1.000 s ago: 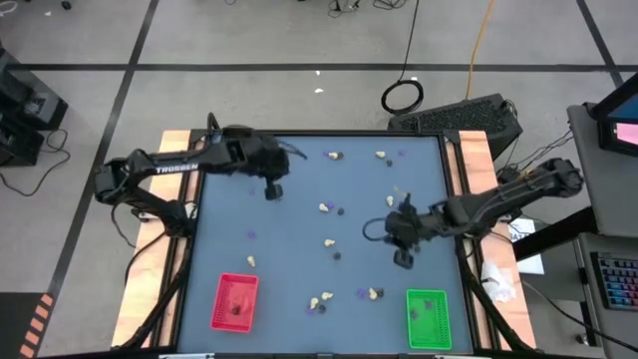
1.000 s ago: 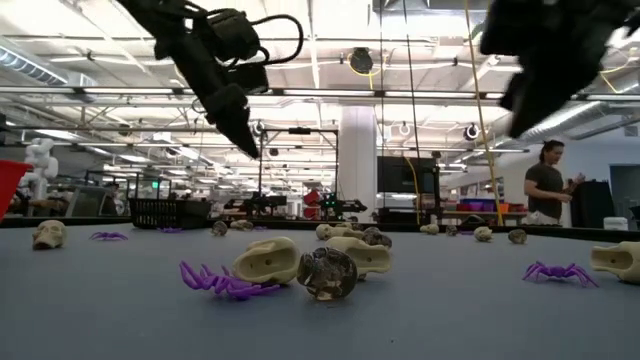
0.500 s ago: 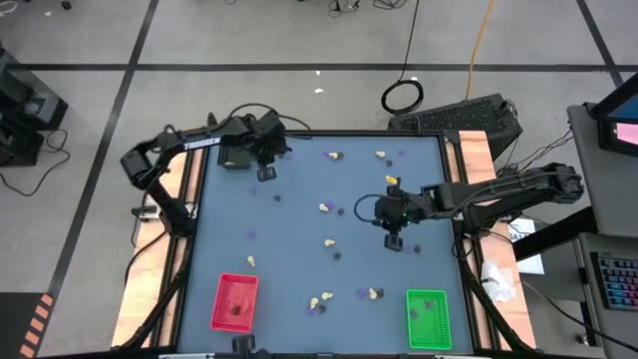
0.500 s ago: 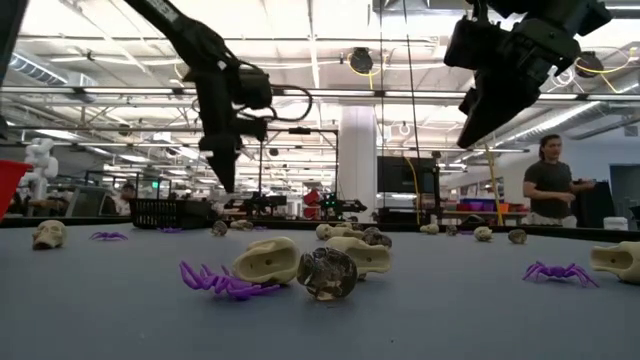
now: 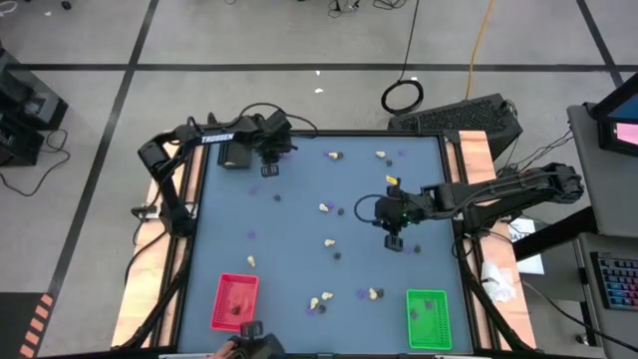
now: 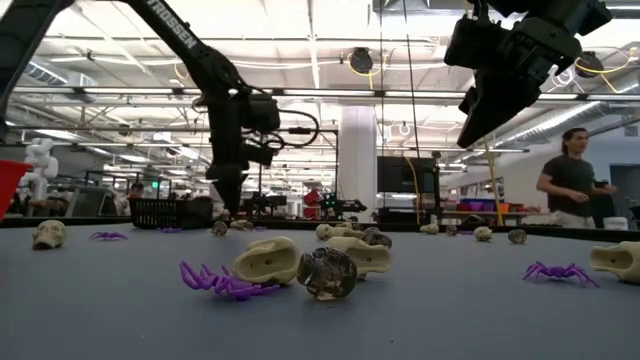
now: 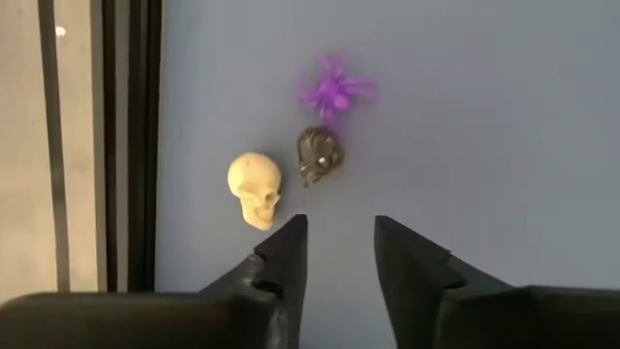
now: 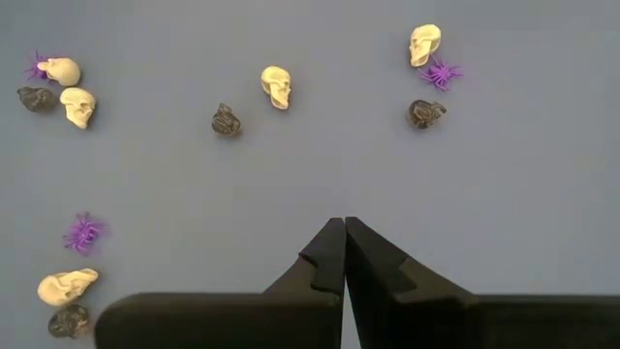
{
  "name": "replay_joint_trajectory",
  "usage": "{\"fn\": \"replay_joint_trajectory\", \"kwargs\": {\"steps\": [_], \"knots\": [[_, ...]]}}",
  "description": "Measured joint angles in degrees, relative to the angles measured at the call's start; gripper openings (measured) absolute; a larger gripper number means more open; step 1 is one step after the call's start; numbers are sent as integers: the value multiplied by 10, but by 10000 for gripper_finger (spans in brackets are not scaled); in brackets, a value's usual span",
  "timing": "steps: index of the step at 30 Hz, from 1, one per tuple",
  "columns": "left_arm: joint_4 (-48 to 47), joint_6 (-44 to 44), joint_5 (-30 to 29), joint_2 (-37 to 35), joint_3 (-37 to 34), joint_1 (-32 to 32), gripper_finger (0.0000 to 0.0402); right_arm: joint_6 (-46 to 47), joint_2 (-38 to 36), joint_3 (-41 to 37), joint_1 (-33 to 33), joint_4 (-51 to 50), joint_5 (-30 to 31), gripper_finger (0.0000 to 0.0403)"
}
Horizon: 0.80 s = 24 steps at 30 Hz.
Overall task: Sort Halloween decoration
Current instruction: Put the white skull toy into the black bin
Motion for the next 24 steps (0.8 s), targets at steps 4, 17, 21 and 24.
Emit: {"fn": "replay_joint_trajectory", "kwargs": {"steps": [4,17,21,24], "knots": [[9,0,-18,15,0,8,143,0,0,0,0,0,0,0],[57,12,-29,47,0,35,147,-11,0,0,0,17,0,0],[69,19,-40,51,0,36,147,-11,0,0,0,18,1,0],[83,29,-41,51,0,36,143,-13,0,0,0,18,1,0]]}}
